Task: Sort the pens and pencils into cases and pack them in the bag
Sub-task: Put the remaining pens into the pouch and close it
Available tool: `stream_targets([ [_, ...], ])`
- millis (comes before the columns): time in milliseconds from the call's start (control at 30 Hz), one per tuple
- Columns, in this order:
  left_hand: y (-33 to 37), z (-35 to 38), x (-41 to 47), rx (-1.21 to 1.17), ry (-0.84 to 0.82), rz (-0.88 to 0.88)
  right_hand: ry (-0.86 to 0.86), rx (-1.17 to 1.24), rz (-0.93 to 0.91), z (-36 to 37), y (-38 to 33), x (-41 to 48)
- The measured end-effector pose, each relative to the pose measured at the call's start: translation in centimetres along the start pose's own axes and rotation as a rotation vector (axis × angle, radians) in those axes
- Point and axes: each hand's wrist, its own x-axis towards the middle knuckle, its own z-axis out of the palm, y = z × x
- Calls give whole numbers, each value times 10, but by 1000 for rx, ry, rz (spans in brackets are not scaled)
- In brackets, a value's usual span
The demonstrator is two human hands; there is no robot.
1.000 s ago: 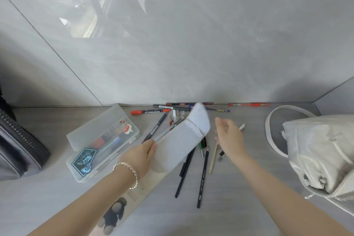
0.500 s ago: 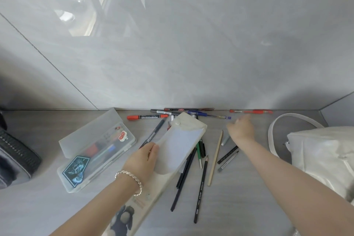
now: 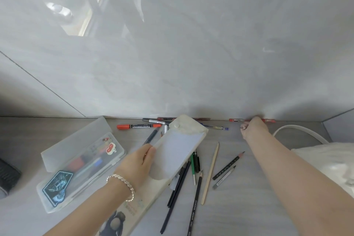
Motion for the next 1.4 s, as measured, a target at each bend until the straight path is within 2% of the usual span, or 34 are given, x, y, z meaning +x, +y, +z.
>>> stream_targets([
  [67,1,1,0,8,-3,0,48,107,75,-3,1,-9],
  [100,1,1,0,16,-6,3,35,69,64,-3,1,-11],
  [300,-6,3,-1,59,8,-50,-260,-3,-10,-13,19,-62],
  [433,-10,6,-5,130,20,-66,-360,-148,-133,-17,41,-97],
  [500,-12,8,-9,153,23,-76,-355,-181,-77,-16,51,-104],
  [567,-15,7,-12,148,25,-85,-279,-176,33,-14,59,-101],
  [700,-19,5,-17,122,28,-67,-179,-64,204,-8,61,-82],
  [933,-16,2,-10,98,15,-80,-205,-161,143,27,46,-68],
  [1033,-11,0,-5,86,32,-80,-275,-96,211,39,39,-63],
  [1267,-9,0,2,78,38,-72,-202,-64,130,31,46,-77],
  [1333,-8,2,2,68,32,-71,-184,2,88,22,46,-100],
  [1400,-7,5,1,60,19,-72,-276,161,52,11,45,-134],
])
